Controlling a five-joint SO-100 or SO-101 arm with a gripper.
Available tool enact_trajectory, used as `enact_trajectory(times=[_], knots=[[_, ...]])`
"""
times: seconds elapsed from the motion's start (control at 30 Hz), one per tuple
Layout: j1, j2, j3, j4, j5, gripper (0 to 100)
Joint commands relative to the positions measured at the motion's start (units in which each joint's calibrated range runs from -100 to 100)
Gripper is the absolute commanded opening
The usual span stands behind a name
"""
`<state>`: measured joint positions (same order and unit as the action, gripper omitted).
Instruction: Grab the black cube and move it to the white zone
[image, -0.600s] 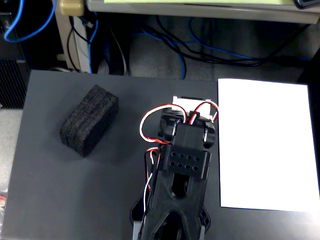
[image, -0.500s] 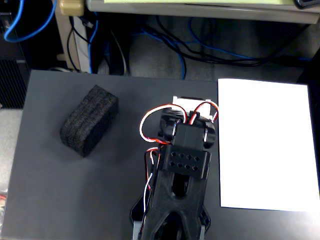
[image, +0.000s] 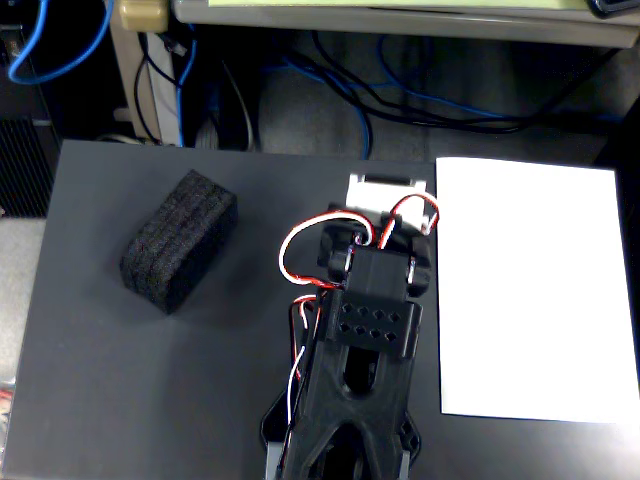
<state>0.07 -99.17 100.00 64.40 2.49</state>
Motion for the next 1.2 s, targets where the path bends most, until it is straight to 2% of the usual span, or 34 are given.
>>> enact_trajectory(times=[0.0,0.07,0.23,0.27,0.33,0.43,0.53,0.73,0.87,1.0,1.17], knots=[[-0.1,-0.6,-0.9,-17.1,-0.5,2],[-0.2,-0.6,-5.1,-24.9,-0.5,2],[-0.4,-0.4,-17.5,-25.5,-0.4,2],[-0.4,-0.3,-20.2,-23.5,-0.4,2],[-0.9,-0.3,-30.6,-11.7,-0.4,2],[-12.1,-0.2,-54.8,5.4,-0.4,2],[-19.7,1.8,-63.6,13.9,-0.3,2],[-21.2,41.9,-68.1,10.9,-0.3,2],[-21.7,58.0,-88.1,27.5,0.2,2],[-33.9,72.7,-96.6,34.8,0.2,2],[-41.9,86.0,-95.7,35.0,0.3,2]])
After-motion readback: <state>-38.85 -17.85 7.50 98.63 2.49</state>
